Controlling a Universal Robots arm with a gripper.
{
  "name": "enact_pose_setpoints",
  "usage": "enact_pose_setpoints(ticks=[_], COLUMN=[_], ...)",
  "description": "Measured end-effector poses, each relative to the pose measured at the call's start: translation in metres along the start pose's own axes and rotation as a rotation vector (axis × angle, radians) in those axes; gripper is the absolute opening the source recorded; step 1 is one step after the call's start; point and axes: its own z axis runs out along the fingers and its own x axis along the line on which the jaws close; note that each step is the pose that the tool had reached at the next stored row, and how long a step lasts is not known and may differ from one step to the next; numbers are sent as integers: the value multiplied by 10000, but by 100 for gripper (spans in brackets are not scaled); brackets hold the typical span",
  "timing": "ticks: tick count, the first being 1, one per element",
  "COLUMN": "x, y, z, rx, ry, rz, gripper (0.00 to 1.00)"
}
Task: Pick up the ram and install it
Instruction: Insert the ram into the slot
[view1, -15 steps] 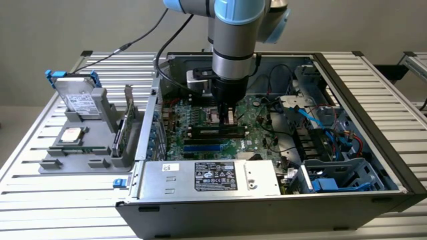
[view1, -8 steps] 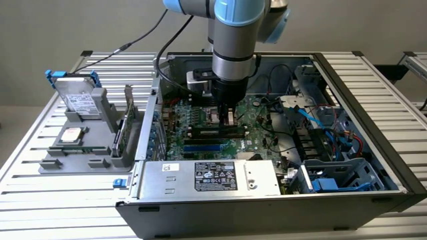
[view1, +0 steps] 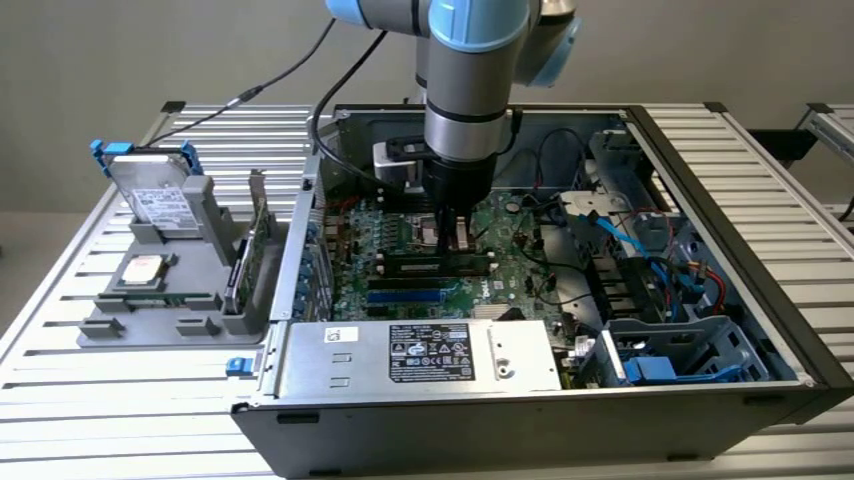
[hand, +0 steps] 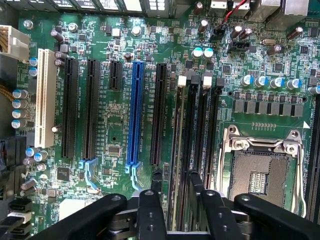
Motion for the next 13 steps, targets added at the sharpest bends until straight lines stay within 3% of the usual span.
enact_pose_setpoints(ticks=[1, 8, 12, 13], x=[1, 8, 8, 8], y=[1, 6, 7, 7], z=[-22, -237, -250, -250], rx=[1, -2, -1, -1], ry=[0, -16, -22, -23], rz=[0, -1, -1, -1], gripper=[34, 34, 32, 25])
